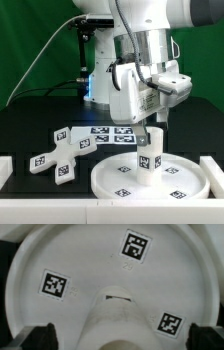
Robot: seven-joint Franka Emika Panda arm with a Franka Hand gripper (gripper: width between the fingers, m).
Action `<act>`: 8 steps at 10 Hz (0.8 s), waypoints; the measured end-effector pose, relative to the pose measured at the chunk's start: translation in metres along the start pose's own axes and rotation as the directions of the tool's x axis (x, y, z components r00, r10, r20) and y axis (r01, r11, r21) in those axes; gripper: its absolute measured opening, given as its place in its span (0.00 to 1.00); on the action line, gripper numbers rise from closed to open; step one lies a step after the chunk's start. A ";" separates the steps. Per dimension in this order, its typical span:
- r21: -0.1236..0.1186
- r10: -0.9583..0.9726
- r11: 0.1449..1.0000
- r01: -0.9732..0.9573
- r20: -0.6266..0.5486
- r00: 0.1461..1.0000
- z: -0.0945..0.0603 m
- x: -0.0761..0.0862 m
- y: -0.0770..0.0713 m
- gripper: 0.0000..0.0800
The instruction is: Assemble round table
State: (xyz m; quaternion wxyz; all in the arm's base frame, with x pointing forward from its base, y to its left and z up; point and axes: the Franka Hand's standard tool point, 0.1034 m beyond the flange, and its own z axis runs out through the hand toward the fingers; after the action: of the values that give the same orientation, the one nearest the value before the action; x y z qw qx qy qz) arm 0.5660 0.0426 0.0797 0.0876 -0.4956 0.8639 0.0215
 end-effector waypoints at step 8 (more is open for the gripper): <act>0.051 -0.451 0.892 0.449 0.030 0.892 -0.032 0.029 -0.028 0.81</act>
Offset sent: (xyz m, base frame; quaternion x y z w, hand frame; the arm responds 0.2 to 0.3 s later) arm 0.0000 0.0000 0.0000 0.0000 0.0000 0.0000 1.0000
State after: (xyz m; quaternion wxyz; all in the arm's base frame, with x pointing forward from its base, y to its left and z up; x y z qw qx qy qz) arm 0.5711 -0.0003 0.1073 0.1183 -0.6795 0.7240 -0.0076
